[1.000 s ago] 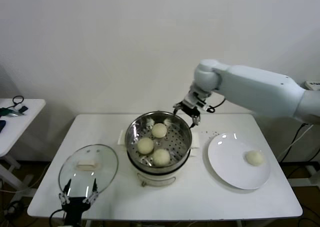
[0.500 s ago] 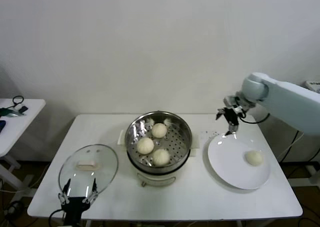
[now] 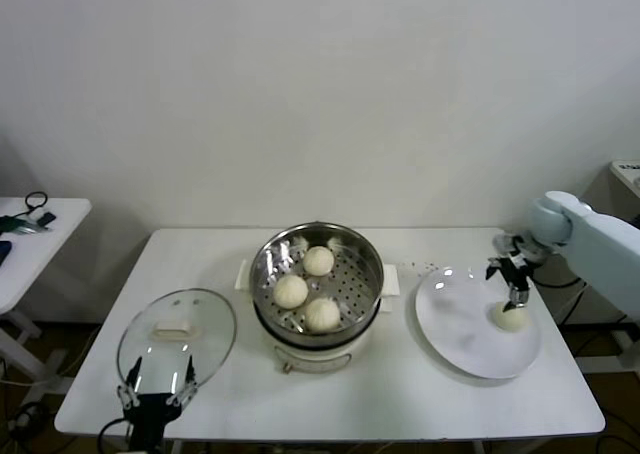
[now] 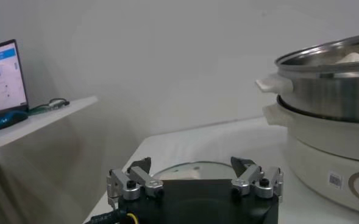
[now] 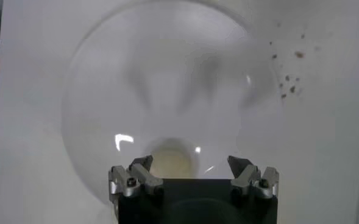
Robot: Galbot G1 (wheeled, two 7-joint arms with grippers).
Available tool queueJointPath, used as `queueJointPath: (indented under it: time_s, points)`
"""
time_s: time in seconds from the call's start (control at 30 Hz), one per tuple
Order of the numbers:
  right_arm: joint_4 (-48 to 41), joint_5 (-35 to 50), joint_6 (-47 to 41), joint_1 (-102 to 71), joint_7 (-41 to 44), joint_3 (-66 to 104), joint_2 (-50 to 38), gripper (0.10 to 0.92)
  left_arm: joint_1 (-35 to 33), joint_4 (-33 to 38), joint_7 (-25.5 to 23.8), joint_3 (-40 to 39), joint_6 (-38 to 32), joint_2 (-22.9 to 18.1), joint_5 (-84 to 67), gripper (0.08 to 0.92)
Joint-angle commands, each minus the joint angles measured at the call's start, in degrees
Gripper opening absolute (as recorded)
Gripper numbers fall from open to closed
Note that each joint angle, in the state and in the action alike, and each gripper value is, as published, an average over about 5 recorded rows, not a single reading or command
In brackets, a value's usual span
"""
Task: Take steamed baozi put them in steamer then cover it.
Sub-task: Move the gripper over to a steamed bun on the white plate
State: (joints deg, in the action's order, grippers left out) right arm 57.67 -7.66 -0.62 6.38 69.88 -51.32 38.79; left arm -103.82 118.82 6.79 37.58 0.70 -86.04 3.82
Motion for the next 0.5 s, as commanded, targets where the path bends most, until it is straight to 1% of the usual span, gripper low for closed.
queueJointPath:
  time_s: [0.03,0.5]
  points:
    - [-4.6,-8.2,2.8,-8.4,1.2,8.8,0.2,0.823,-0.6,0.2,0.0,0.1,-0.4,-0.1,0.9,0.823]
    - [-8.0,-11.5,5.1,-9.5,-0.3,10.9,3.6,0.823,-0.9,0.2,0.2,0.0,-0.8,-0.3,1.2,0.823]
